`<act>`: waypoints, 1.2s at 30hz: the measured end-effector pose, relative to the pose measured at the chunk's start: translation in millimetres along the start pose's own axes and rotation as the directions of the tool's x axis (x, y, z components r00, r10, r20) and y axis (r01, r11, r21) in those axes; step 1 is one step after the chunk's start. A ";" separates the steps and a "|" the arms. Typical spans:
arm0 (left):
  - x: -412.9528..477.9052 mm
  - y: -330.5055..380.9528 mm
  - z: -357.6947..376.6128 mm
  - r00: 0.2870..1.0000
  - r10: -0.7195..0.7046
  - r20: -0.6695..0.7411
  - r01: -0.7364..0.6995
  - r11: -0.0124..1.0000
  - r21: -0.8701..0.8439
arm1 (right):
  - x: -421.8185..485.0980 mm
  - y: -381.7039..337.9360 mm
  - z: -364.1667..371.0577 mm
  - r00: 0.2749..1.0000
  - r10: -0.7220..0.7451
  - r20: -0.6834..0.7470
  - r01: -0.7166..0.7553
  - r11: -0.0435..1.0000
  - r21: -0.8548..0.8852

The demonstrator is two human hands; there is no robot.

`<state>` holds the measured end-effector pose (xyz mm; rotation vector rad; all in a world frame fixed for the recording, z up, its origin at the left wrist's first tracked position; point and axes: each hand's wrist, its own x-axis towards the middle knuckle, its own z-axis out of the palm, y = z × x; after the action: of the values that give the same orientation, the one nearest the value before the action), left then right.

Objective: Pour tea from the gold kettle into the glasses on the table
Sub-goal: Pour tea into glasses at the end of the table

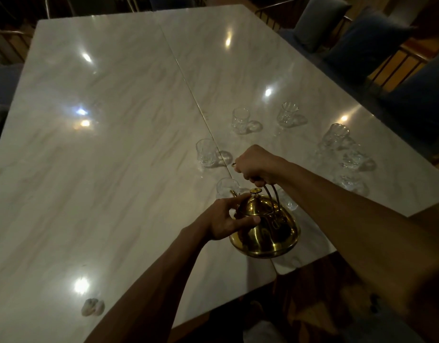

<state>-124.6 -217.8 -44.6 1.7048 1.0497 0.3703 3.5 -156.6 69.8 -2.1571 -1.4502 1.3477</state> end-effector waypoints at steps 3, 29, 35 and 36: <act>0.7 -1.1 0.1 1.000 -0.001 0.002 0.001 1.000 0.008 | 0.8 0.4 0.5 1.000 0.008 -0.002 -0.008 1.000 0.000; 1.6 4.4 1.5 0.997 0.077 -0.010 -0.076 0.995 0.069 | -0.8 11.3 -3.7 0.999 -0.022 -0.032 0.024 0.998 0.061; 2.2 2.4 4.9 0.996 0.086 -0.001 -0.085 0.992 0.088 | -10.1 24.4 -3.8 0.996 -0.049 -0.070 0.056 0.993 0.104; 2.5 2.5 5.1 0.996 0.090 0.003 -0.090 0.992 0.092 | -11.7 26.3 -3.9 0.995 -0.058 -0.076 0.066 0.992 0.109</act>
<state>-118.6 -219.0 -45.1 1.8390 1.0069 0.3857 21.8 -178.0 62.6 -2.0521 -1.3701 1.2827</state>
